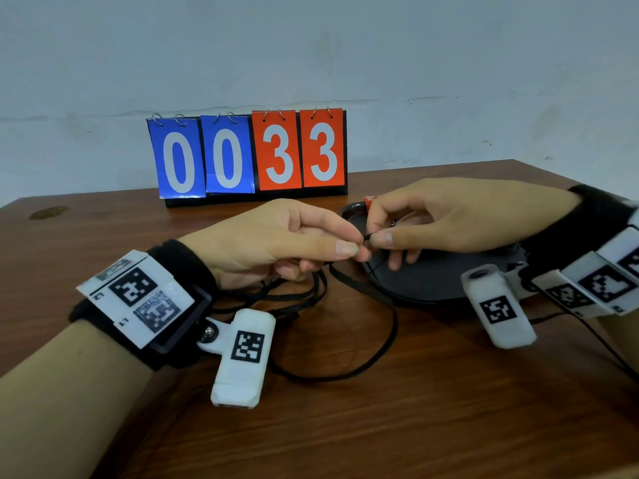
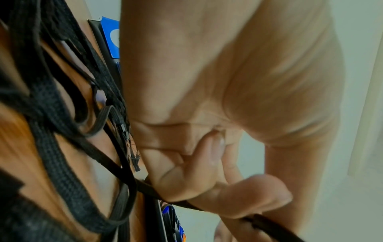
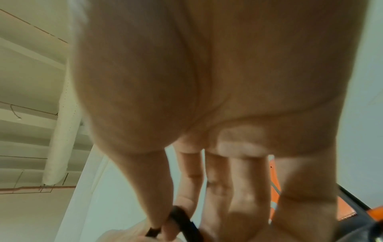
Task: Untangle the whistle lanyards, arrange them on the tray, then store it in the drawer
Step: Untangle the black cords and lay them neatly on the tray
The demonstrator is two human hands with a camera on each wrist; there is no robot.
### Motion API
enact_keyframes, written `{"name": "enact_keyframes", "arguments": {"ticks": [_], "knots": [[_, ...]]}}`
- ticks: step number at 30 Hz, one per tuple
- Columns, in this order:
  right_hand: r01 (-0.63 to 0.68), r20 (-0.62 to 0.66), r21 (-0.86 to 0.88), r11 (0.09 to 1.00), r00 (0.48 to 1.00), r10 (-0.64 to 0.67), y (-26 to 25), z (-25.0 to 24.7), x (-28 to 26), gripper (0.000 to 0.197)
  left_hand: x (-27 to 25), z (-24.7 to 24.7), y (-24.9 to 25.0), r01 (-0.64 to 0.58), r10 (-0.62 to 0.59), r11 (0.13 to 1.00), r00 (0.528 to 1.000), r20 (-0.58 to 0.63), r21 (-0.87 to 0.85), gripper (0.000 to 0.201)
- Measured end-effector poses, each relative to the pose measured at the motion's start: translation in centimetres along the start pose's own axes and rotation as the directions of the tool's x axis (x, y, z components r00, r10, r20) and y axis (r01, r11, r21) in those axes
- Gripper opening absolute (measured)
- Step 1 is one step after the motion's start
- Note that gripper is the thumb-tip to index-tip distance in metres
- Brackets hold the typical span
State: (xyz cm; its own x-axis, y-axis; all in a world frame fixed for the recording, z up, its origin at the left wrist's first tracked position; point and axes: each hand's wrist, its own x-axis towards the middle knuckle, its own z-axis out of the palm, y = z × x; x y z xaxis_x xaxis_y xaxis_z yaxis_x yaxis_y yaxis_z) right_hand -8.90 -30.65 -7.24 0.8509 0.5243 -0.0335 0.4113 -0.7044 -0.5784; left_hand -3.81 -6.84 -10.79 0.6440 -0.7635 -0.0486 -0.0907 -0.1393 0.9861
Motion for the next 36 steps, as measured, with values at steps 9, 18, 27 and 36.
{"name": "enact_keyframes", "arguments": {"ticks": [9,18,27,36], "knots": [[0.025,-0.186,0.039,0.999,0.982,-0.018,0.4,-0.6,0.1,0.018,0.1,-0.8,-0.1,0.02,-0.02,0.999,1.0,-0.007,-0.035,0.031],[0.063,-0.458,0.1,0.993,0.889,-0.011,1.3,-1.8,0.2,0.022,-0.5,-1.9,0.2,0.049,-0.027,0.986,0.99,0.142,-0.158,0.026],[0.119,-0.695,0.297,0.947,0.708,0.129,2.6,-3.0,0.9,0.021,-0.7,-1.9,0.3,0.064,-0.003,0.961,0.976,0.219,-0.269,0.026],[0.104,-0.776,0.349,0.931,0.589,0.225,3.2,-3.5,1.1,0.021,-0.5,-2.0,0.1,0.055,0.013,0.951,0.976,0.218,-0.303,0.03]]}}
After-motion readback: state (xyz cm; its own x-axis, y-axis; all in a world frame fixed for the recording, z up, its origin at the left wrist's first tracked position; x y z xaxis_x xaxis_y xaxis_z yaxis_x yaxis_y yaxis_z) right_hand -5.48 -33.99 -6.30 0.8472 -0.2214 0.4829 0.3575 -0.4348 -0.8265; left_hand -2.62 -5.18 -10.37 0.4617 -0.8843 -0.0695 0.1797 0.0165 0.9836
